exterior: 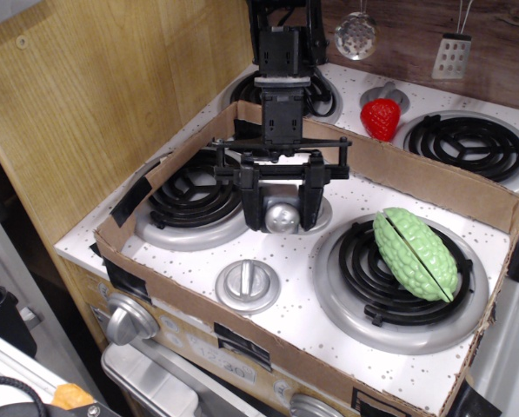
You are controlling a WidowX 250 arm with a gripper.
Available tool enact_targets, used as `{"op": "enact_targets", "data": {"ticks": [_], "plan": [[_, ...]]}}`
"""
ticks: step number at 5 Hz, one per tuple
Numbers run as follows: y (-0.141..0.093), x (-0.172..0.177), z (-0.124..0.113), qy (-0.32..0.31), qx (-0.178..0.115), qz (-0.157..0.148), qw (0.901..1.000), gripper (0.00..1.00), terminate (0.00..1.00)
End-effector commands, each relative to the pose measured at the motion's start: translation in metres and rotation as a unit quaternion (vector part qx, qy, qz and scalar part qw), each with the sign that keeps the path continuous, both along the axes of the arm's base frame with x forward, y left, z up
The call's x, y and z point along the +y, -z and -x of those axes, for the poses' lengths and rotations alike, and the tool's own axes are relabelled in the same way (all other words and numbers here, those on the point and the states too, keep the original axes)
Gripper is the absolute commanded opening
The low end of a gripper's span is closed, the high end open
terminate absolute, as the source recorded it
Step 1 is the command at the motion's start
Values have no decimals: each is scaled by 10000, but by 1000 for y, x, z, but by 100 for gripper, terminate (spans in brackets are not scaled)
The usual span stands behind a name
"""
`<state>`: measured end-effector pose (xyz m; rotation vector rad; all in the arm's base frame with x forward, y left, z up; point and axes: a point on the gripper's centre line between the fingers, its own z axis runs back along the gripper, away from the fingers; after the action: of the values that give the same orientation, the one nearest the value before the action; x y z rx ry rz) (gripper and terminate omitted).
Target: Right pepper shaker
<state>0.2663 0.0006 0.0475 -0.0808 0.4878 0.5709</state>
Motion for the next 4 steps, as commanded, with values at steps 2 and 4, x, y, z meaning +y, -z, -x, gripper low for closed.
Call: {"op": "enact_targets", "data": {"ticks": [2, 4], "plan": [[4, 22, -28, -106, 877, 880, 9922, 0, 0], [4, 25, -12, -124, 1360, 975, 9858, 0, 0]]}}
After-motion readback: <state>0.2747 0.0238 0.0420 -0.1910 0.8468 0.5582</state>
